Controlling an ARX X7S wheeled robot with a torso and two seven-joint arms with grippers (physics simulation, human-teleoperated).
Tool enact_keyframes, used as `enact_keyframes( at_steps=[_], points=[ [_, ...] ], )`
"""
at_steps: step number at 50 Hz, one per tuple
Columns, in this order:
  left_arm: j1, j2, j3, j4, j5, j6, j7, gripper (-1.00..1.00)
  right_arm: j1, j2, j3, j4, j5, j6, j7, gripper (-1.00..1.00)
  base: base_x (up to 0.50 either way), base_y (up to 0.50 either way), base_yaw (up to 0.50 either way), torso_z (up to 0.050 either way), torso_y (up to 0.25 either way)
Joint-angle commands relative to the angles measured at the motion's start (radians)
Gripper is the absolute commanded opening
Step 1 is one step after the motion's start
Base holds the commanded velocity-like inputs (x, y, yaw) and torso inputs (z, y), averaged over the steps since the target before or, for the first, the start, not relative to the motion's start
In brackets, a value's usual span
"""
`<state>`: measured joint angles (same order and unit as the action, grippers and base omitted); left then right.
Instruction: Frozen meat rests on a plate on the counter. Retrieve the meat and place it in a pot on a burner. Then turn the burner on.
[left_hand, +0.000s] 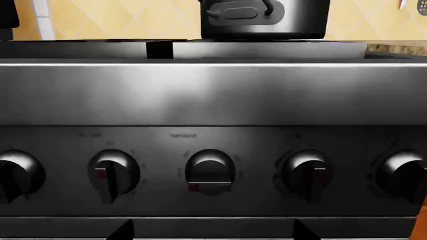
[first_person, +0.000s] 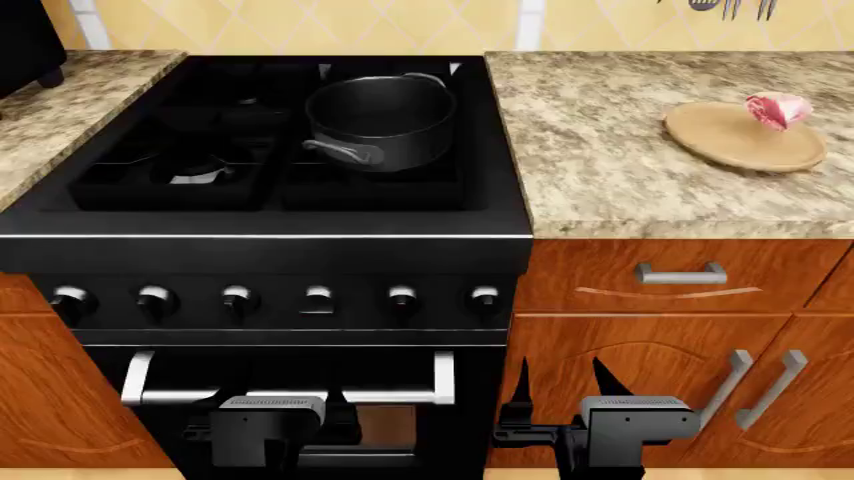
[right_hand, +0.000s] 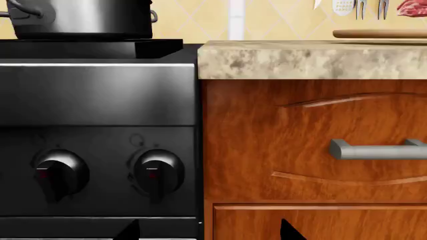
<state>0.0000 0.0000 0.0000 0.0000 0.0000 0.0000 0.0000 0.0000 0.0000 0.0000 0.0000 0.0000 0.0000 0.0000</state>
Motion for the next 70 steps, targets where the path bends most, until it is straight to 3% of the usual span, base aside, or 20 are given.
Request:
enact_keyframes(
  at_steps=[1,18,70],
  points=[
    [0.013,-0.020,0.014,0.029,-0.044,-0.003,0.009,1.00,-0.007,0.015,-0.022,-0.011,0.023,-0.001,0.012,1.00,0.00,0.00,0.00,0.050,0.000],
    [0.040,-0.060,0.038,0.049,-0.129,0.010,-0.006,1.00,-0.006,0.058,-0.078,0.004,0.098,-0.006,0.027,1.00,0.00,-0.01,0.00,0.050,0.000],
    [-0.004,-0.110,0.125,-0.089,-0.183,0.057,-0.042,1.00,0.029,0.110,-0.138,0.082,0.167,-0.003,0.086,1.00,0.00,-0.50,0.00,0.050,0.000]
  ],
)
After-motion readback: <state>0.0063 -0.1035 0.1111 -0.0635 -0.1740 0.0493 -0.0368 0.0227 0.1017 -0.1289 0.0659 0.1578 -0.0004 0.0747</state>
